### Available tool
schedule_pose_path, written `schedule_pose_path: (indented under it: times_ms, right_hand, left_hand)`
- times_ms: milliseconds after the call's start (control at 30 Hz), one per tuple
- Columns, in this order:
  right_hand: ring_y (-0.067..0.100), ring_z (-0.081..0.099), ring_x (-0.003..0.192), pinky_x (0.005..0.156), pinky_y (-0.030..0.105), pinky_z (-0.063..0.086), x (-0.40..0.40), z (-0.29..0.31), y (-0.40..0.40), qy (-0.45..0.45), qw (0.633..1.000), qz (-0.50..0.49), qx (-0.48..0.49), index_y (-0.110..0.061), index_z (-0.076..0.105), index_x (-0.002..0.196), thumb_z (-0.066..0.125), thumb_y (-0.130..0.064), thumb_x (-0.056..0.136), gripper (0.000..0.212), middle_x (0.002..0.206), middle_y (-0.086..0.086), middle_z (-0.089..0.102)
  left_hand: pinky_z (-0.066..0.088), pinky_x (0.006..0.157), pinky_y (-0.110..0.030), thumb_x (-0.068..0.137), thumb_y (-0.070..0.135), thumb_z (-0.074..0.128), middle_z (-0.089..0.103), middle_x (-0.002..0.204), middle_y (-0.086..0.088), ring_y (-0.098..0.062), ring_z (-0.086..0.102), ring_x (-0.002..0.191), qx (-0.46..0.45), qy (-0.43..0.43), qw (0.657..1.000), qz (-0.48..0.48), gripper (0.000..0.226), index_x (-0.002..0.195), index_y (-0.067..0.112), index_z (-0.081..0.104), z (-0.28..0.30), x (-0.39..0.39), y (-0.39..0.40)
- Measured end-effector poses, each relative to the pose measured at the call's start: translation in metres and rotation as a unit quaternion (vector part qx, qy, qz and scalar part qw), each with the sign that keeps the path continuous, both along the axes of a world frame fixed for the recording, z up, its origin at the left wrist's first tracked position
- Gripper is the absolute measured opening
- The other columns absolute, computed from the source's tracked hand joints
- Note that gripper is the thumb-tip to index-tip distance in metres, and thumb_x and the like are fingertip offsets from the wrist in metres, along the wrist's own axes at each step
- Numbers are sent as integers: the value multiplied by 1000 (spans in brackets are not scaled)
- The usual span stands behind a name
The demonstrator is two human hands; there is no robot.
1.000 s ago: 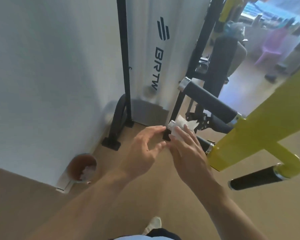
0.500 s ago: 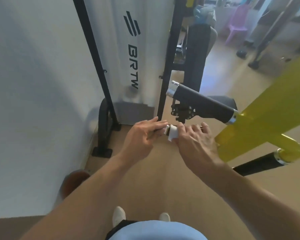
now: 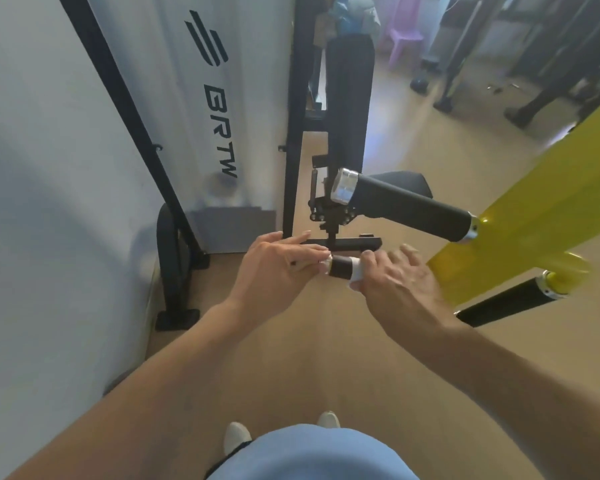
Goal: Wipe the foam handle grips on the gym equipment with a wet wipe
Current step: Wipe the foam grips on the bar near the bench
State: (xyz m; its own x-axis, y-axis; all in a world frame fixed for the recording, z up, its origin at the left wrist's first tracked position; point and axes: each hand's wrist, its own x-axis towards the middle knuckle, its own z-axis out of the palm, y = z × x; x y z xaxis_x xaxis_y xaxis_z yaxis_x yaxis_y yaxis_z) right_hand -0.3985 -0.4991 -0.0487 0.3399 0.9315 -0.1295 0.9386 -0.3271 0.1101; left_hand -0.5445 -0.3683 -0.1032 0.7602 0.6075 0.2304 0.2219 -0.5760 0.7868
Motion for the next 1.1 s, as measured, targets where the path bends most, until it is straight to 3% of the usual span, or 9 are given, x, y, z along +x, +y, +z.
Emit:
schedule_pose_path:
  times_ms: [100, 200, 333, 433, 500, 633, 800, 967, 1100]
  right_hand:
    - [30, 62, 98, 116, 46, 28, -5, -18, 9, 12, 998, 47, 48, -12, 55, 113, 53, -32, 99, 25, 102, 7, 67]
    - [33, 60, 107, 120, 52, 19, 2, -13, 0, -29, 999, 27, 24, -12, 53, 120, 49, -26, 98, 26, 109, 10, 67]
    - [38, 47, 132, 124, 50, 7, 5, 3, -20, -112, 990, -29, -86, -6, 38, 139, 30, -13, 98, 42, 130, 17, 59]
    - [34, 39, 140, 124, 47, 2, -5, 6, -10, -40, 996, 6, -81, -4, 30, 147, 29, -32, 104, 51, 139, 17, 54]
    - [26, 40, 140, 124, 45, 5, -12, 4, 0, 29, 999, 25, -38, -8, 25, 154, 24, -54, 102, 69, 144, 10, 53]
    - [20, 45, 137, 124, 41, 10, -7, 7, -3, 42, 998, 48, -8, -16, 32, 151, 36, -34, 104, 51, 141, 1, 56]
    - [30, 57, 119, 122, 50, 15, 2, 16, -14, -83, 995, 28, -51, -11, 55, 128, 41, -14, 99, 32, 120, 11, 67]
    - [34, 66, 103, 118, 50, 30, -3, -19, 7, -10, 992, 96, 76, -5, 61, 111, 64, -19, 92, 23, 101, 12, 70]
    - [37, 60, 112, 120, 54, 19, 6, -13, -6, -91, 992, 69, 50, -4, 56, 119, 48, -12, 95, 27, 106, 15, 69]
  left_hand:
    - [31, 111, -27, 86, 41, 59, 74, 118, -2, -19, 58, 130, -33, 8, 999, -7, 33, 111, 25, 72, 5, 2, 2]
    - [29, 102, -11, 87, 24, 72, 75, 116, -3, -17, 59, 128, -43, 22, 999, 2, 22, 109, 24, 75, 9, 2, 5]
    - [43, 111, -35, 82, 30, 74, 77, 110, -4, -17, 63, 123, -65, 15, 998, 8, 24, 106, 27, 75, 13, 5, 1]
    - [38, 104, -12, 84, 29, 77, 78, 105, 5, -9, 64, 120, -14, 38, 999, 31, 17, 101, 27, 80, 13, 7, -8]
    - [37, 102, -12, 85, 31, 77, 78, 104, 10, -5, 63, 120, 5, 45, 998, 36, 17, 101, 31, 80, 14, 7, -10]
    - [45, 103, -25, 82, 38, 73, 78, 103, 11, -7, 64, 120, -8, 36, 999, 37, 20, 100, 33, 80, 13, 5, -9]
    - [51, 104, -39, 76, 42, 68, 79, 101, 6, -12, 66, 119, -50, 23, 998, 42, 31, 100, 28, 80, 16, 6, -9]
    - [55, 97, -36, 82, 32, 78, 78, 101, 9, -7, 65, 119, -36, 41, 997, 49, 15, 97, 33, 80, 22, 5, -1]
    - [55, 94, -36, 82, 35, 79, 78, 103, 9, -7, 65, 118, -14, 63, 996, 56, 15, 97, 36, 80, 24, 4, 5]
